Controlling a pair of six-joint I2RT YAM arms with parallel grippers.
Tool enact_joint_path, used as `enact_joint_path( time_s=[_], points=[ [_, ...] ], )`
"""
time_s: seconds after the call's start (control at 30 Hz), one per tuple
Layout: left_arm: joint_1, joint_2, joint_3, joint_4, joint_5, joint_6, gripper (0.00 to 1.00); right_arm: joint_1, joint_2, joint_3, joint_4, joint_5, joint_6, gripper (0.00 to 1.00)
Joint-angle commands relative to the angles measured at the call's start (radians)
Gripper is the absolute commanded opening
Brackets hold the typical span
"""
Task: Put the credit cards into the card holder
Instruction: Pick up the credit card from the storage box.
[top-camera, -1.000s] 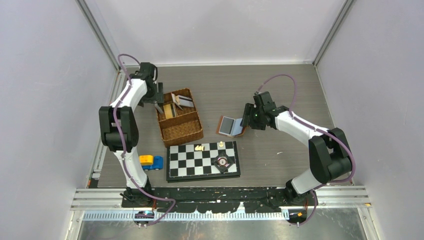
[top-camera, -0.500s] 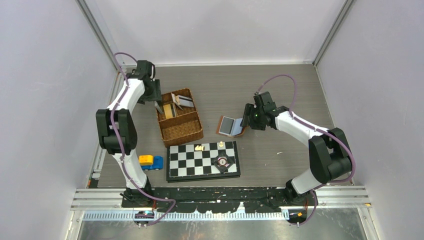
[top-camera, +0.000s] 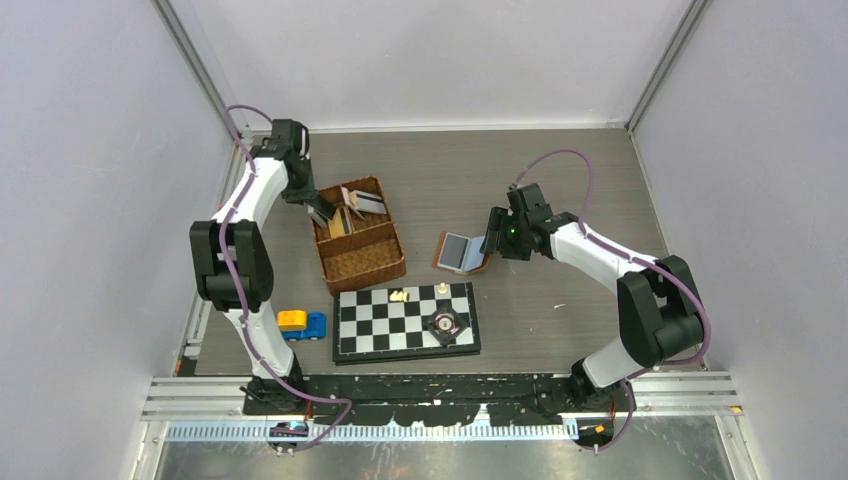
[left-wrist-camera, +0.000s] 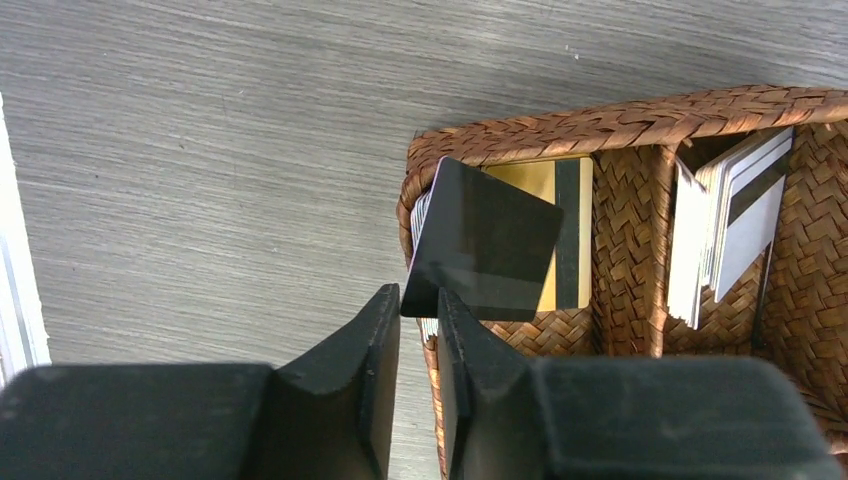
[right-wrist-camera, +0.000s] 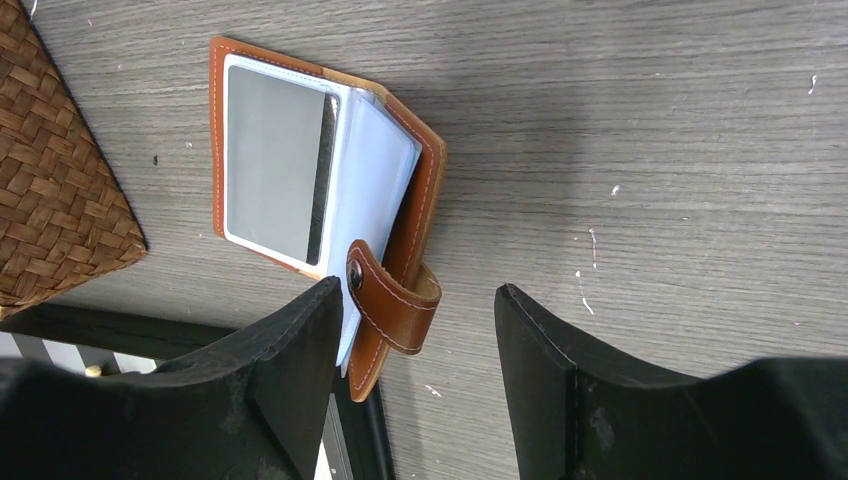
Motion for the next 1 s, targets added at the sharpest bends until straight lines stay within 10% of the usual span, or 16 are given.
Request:
enact_joint_path(
  time_s=[0.0,0.27,0.97],
  points=[
    [0.010,-0.061,-0.013,0.030,0.021,-0.014,0.17,-0.003,-0.010,0.003,0.031,-0.003,-0.004,0.62],
    [0.010,-0.069,-0.014,0.022,0.027,-0.029,0.00,-0.003,-0.010,0.001,0.032,0.002,-0.004,0.62],
    [-0.106,-0.458,-0.210,0.160,0.323,0.051,0.00,-0.004,-0.321,0.000,-0.039,0.020,-0.043,0.66]
  ],
)
